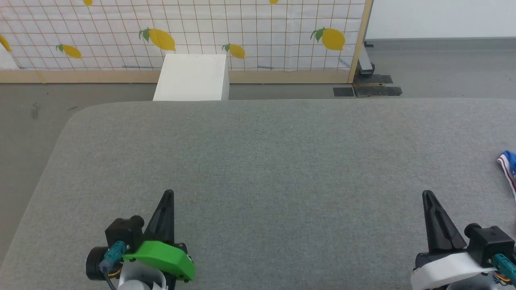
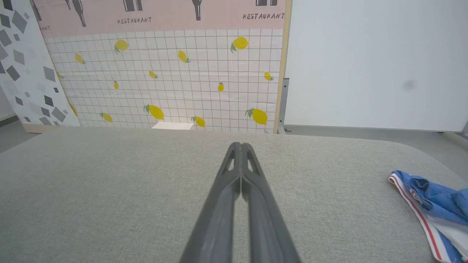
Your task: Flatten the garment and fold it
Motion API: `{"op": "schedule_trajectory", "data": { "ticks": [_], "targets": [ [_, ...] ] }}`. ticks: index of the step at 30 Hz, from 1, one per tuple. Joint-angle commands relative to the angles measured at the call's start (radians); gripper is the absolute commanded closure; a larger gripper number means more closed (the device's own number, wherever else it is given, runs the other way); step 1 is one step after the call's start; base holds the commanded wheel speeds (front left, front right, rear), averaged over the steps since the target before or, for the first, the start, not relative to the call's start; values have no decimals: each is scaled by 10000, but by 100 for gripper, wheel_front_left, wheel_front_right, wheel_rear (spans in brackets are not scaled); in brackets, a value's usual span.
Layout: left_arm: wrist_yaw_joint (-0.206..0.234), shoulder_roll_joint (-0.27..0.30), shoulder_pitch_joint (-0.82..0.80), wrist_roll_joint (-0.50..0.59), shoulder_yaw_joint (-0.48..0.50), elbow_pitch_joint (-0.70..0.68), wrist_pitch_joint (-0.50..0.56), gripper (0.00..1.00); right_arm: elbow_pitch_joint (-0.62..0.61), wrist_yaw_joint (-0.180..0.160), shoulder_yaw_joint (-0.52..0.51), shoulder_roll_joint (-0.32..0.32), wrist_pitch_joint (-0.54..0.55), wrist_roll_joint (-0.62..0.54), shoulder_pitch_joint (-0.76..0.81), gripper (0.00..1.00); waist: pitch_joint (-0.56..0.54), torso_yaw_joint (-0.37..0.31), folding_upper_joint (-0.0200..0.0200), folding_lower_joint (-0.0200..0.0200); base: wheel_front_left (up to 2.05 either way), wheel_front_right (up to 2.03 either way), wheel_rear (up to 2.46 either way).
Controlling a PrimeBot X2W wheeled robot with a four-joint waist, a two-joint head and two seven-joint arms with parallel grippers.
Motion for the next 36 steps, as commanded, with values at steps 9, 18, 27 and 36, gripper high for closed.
{"op": "schedule_trajectory", "data": {
  "ticks": [9,18,27,36],
  "targets": [
    [121,-9,123,274,71,-248,213,100,-1,-4,102,10,178,-102,-231,100,16,-6,15,0,0,0,0],
    [203,-11,157,450,116,-428,396,100,-2,-6,173,13,313,-153,-308,100,32,-11,19,0,0,0,0],
    [282,-13,191,623,161,-605,576,100,-2,-7,243,16,446,-203,-383,100,48,-17,24,0,0,0,0],
    [364,-16,225,800,207,-787,760,100,-2,-8,314,19,581,-254,-460,100,64,-22,28,0,0,0,0]
  ]
}}
